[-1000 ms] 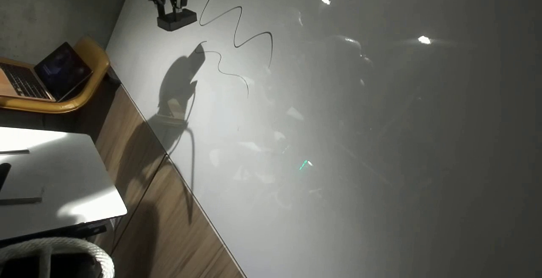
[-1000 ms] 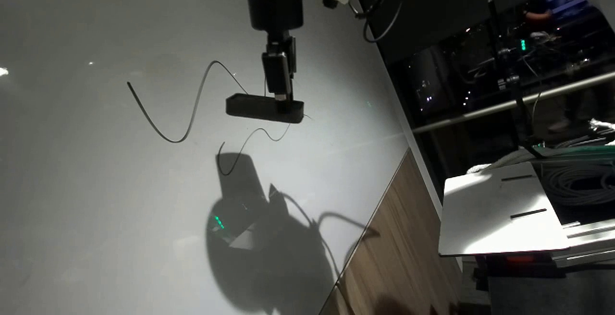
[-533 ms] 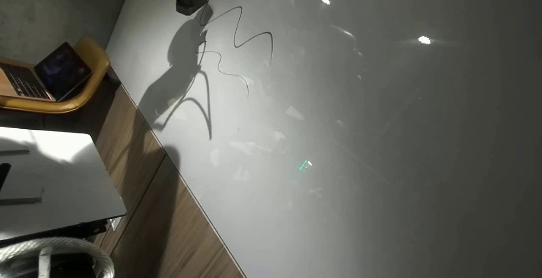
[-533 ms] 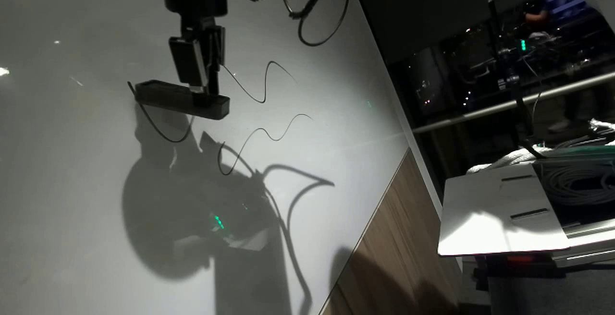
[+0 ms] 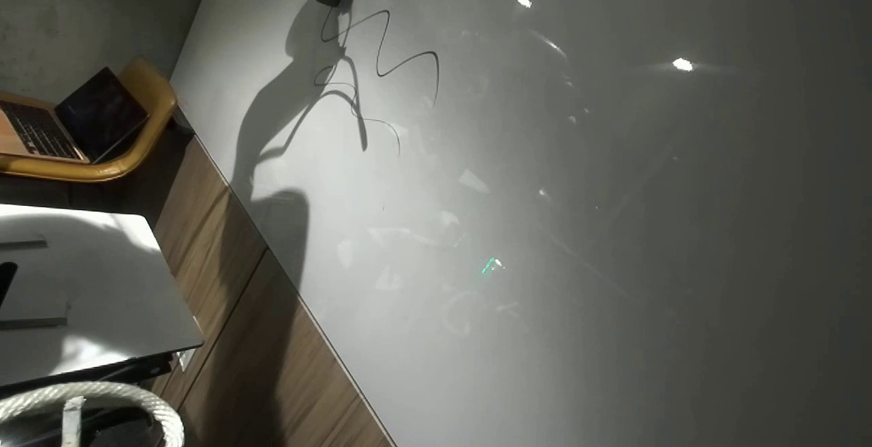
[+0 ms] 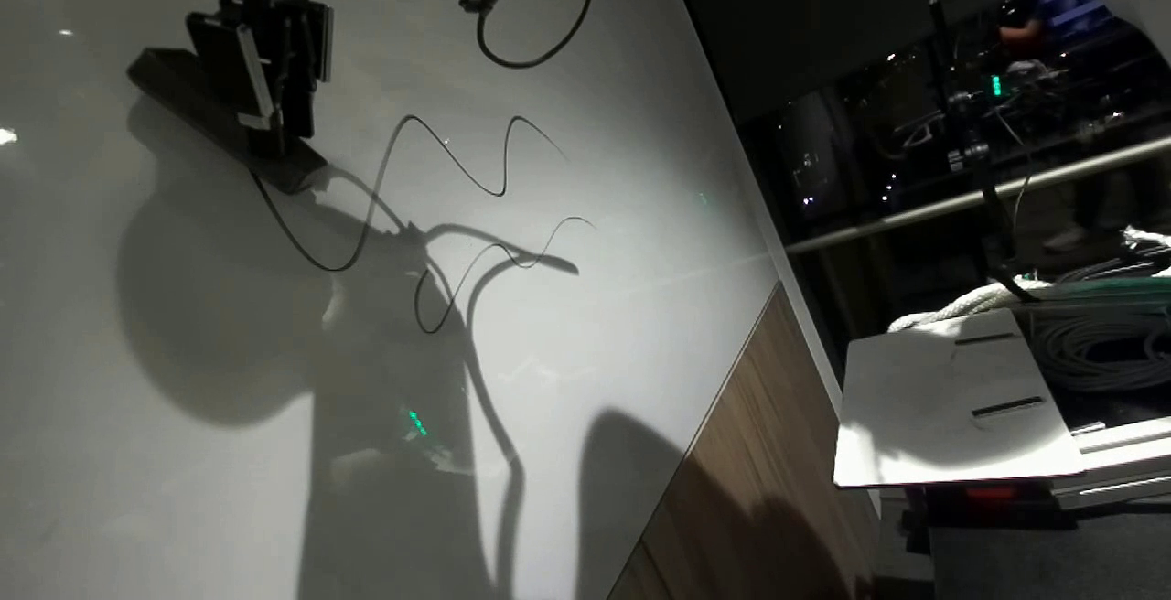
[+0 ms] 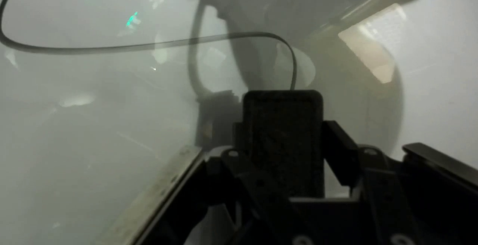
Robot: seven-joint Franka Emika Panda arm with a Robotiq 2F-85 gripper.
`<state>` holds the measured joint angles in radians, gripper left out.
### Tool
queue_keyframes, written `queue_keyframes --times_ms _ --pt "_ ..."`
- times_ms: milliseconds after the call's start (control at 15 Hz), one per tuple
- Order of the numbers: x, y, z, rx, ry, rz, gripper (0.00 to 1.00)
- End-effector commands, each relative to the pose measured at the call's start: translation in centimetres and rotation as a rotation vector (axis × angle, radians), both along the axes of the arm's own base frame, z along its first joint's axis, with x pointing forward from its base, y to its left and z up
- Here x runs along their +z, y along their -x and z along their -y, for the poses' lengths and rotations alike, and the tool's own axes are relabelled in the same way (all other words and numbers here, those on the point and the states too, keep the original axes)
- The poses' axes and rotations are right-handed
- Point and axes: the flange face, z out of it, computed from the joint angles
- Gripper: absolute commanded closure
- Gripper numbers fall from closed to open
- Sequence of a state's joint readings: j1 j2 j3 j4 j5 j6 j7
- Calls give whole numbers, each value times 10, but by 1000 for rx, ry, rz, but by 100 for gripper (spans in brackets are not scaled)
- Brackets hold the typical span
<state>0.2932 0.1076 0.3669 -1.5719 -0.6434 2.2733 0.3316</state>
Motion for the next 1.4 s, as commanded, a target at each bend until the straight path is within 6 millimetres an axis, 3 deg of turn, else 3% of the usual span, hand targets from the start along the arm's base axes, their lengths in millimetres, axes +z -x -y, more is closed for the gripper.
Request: queue_keyframes --times_ms 0,333,867,1333 --pt "4 -24 -7 -21 17 14 72" --pt "-13 -37 -18 -42 41 -32 72" --pt "-12 -46 -7 -122 133 -19 72" --pt "-23 -52 -13 -190 187 22 72"
